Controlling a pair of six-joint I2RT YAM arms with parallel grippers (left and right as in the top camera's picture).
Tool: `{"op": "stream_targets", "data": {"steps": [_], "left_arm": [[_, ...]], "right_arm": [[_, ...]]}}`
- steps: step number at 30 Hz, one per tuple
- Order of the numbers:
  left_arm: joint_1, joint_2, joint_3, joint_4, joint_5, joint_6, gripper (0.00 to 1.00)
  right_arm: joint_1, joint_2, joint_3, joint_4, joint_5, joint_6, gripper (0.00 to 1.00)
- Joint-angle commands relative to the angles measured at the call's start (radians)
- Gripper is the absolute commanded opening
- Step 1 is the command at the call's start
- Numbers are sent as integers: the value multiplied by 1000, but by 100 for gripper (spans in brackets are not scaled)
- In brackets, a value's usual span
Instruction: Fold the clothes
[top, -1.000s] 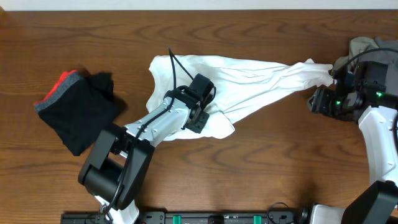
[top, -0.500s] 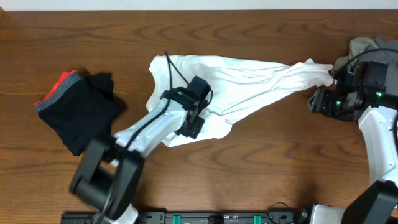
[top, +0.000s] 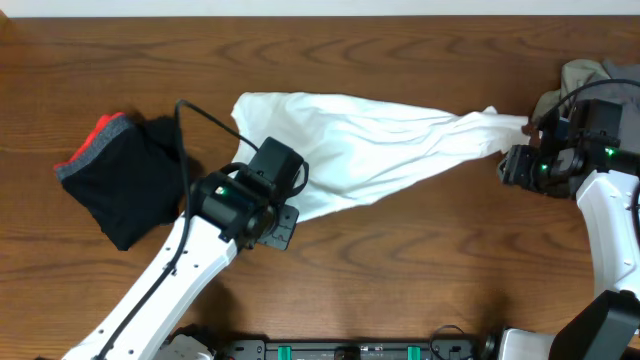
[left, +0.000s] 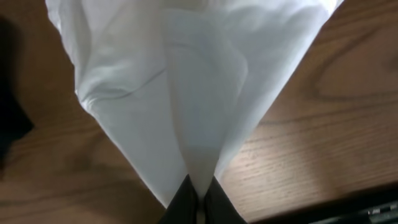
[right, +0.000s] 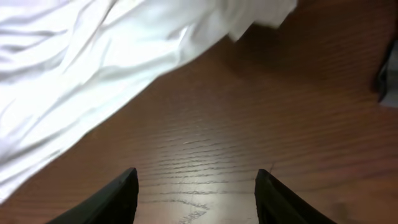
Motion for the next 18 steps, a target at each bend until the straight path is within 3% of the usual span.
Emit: {"op": "stream_targets", "data": {"steps": [1, 5, 10, 18], "left_arm": [[2, -19, 16, -37, -100, -52, 6], [2, -25, 16, -64, -253, -153, 6], [2, -24, 16, -27, -253, -152, 6], [2, -24, 16, -8, -249, -152, 6]], "right_arm": [[8, -5, 3, 1, 24, 2, 60], [8, 19, 0, 14, 43, -5, 59], [10, 93, 0, 105, 43, -5, 59], [10, 268, 0, 402, 26, -5, 59]]}}
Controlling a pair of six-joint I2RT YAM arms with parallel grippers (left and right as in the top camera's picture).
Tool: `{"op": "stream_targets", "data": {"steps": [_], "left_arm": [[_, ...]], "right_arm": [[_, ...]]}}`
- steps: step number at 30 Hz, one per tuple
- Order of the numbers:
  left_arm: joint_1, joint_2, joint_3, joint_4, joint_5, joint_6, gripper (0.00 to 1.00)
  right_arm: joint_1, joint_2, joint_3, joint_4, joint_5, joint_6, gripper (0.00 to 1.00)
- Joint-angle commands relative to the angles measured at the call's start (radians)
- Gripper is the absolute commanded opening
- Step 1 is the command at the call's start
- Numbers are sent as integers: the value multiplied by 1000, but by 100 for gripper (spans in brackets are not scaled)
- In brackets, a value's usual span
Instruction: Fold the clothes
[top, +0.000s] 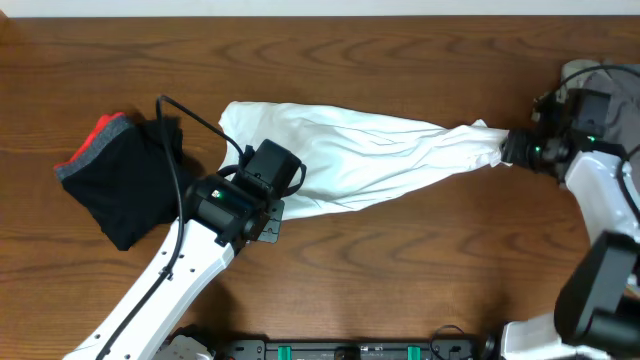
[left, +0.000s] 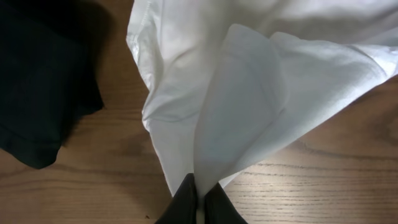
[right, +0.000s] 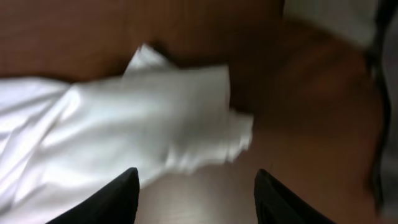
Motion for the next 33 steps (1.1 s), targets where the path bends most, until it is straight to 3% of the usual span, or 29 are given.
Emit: {"op": "stream_targets", "data": {"steps": [1, 9, 11, 13, 14, 18, 24, 25, 26, 29, 33], "left_arm": [[2, -13, 16, 0, -23, -17, 6], [2, -13, 16, 8, -23, -17, 6], [2, -13, 16, 16, -23, -17, 6], [2, -13, 16, 23, -23, -17, 6], [2, -13, 16, 23, -23, -17, 6], [2, -13, 16, 23, -23, -17, 6], [2, -13, 16, 27, -23, -17, 6], [2, -13, 16, 30, -23, -17, 6], [2, -13, 16, 31, -23, -17, 6], [2, -13, 16, 30, -23, -17, 6], [2, -13, 16, 30, -23, -17, 6]], "right_arm": [[10, 74, 0, 70, -27, -5, 60], [29, 237, 0, 262, -145, -5, 61], [41, 256, 0, 284, -171, -6, 40], [52, 257, 2, 302, -175, -11, 5], [55, 249, 4, 306, -175, -13, 1], [55, 169, 45, 307, -124, -2, 1], [56, 70, 163, 440, 160, 103, 1], [56, 85, 186, 454, 211, 122, 6], [56, 104, 209, 447, 233, 145, 22], [55, 161, 257, 359, 154, 137, 96], [55, 182, 260, 182, 112, 136, 99]]}}
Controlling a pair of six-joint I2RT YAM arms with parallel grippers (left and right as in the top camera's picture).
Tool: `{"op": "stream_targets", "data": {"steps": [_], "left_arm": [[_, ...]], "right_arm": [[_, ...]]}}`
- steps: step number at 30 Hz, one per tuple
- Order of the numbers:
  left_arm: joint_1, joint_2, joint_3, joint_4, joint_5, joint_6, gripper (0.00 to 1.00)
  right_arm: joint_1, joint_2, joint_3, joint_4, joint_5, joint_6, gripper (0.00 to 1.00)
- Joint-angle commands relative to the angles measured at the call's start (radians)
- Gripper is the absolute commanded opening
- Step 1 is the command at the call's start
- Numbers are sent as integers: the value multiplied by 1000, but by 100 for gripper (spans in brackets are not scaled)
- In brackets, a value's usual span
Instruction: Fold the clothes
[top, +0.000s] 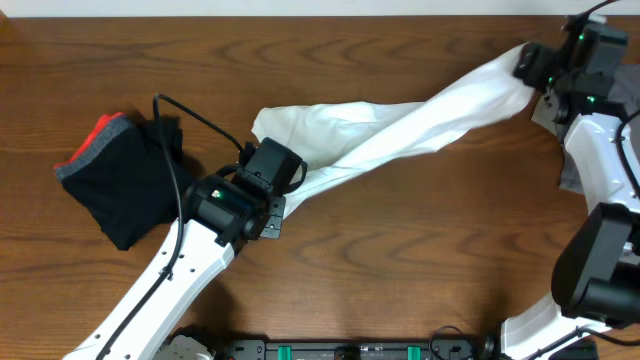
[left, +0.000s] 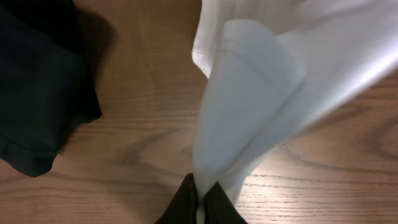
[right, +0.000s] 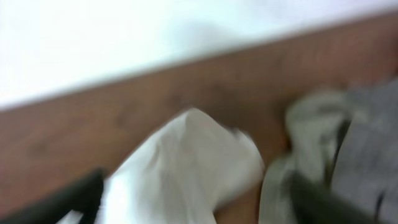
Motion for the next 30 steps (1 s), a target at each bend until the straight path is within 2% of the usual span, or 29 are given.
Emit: {"op": "stream_targets", "data": {"steps": [1, 8, 12, 22, 30], "left_arm": [[2, -13, 16, -6, -20, -5, 6], [2, -13, 16, -6, -20, -5, 6], [2, -13, 16, -6, -20, -5, 6], [2, -13, 16, -6, -20, -5, 6], [2, -13, 16, 2, -20, -5, 6]], "right_arm": [[4, 50, -13, -102, -8, 10, 99], [25, 50, -20, -342, -43, -140, 99], [48, 53, -43, -392, -110, -241, 91], [69, 127, -171, -217, -118, -281, 74], [80, 213, -182, -124, -158, -283, 74]]}}
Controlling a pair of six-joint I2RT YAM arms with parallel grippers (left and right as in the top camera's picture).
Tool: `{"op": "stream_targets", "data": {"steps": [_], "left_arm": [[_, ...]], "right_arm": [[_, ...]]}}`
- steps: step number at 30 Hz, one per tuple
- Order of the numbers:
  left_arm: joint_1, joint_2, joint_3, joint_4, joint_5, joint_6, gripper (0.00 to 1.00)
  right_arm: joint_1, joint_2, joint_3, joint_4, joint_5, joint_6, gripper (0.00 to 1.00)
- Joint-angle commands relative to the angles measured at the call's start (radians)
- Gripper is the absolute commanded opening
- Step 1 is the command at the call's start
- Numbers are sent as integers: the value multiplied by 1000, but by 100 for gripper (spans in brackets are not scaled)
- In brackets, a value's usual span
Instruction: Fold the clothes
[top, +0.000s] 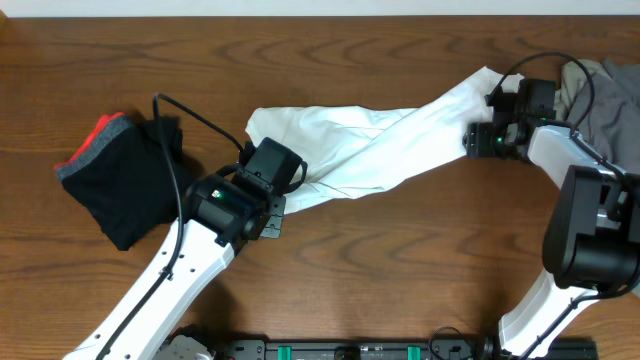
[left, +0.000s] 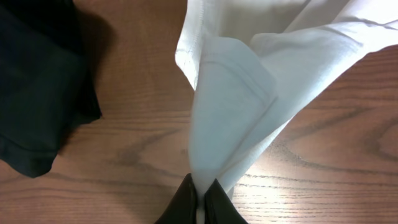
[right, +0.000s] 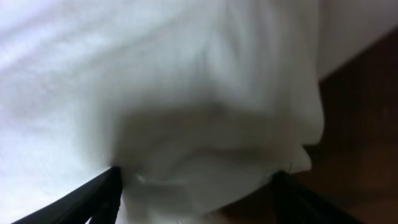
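Observation:
A white garment (top: 360, 150) lies stretched across the table from the middle left to the back right. My left gripper (left: 200, 186) is shut on its near left corner, and the cloth (left: 249, 74) fans out from the closed fingers. In the overhead view the left gripper (top: 278, 212) sits at the garment's lower left edge. My right gripper (top: 478, 140) is at the garment's right end, below its tip. In the right wrist view its fingers (right: 106, 193) stand wide apart with white cloth (right: 186, 74) filling the space between them.
A black garment (top: 125, 180) with a red and grey waistband lies at the left, close to my left arm, and shows as a dark mass (left: 37, 93) in the left wrist view. A grey garment (top: 600, 95) is piled at the back right. The wooden table (top: 400, 290) spreads out in front.
My right gripper was at the back right corner with the cloth's end raised toward it. Now it is nearer and further left, open around that end. The left gripper still holds its corner.
First my right gripper stood open just short of the white garment's right tip while the left held the near corner. Then it was at the tip. Then the tip was up at the back right corner. Now the end lies flatter, the right gripper open on it.

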Motion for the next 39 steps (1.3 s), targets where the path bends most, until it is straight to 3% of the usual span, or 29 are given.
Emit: {"op": "stream_targets", "data": {"steps": [1, 4, 7, 13, 18, 21, 23, 24, 28, 39], "left_arm": [[2, -13, 16, -2, -20, -5, 6], [2, -13, 16, -2, -20, -5, 6], [2, -13, 16, 2, -20, -5, 6], [2, -13, 16, 2, -20, 1, 6], [2, -13, 16, 3, -21, 3, 6], [2, -13, 16, 3, -21, 3, 6], [2, -13, 16, 2, -20, 3, 6], [2, -13, 16, 2, -20, 2, 6], [2, -13, 16, 2, -20, 2, 6], [2, -13, 16, 3, -20, 3, 6]], "right_arm": [[17, 60, -14, 6, -28, -3, 70], [23, 58, -14, 5, -28, -3, 41], [22, 45, -13, -11, -27, 10, 1], [16, -89, -4, -161, 23, 50, 1], [13, -316, 105, -548, 42, 53, 1], [8, -428, 146, -550, 161, 72, 7], [-2, -462, 146, -499, 222, 93, 19], [-9, -464, 146, -488, 225, 94, 32], [-32, -416, 138, -515, 224, 95, 47], [-35, -210, 134, -813, 187, 103, 43]]}}
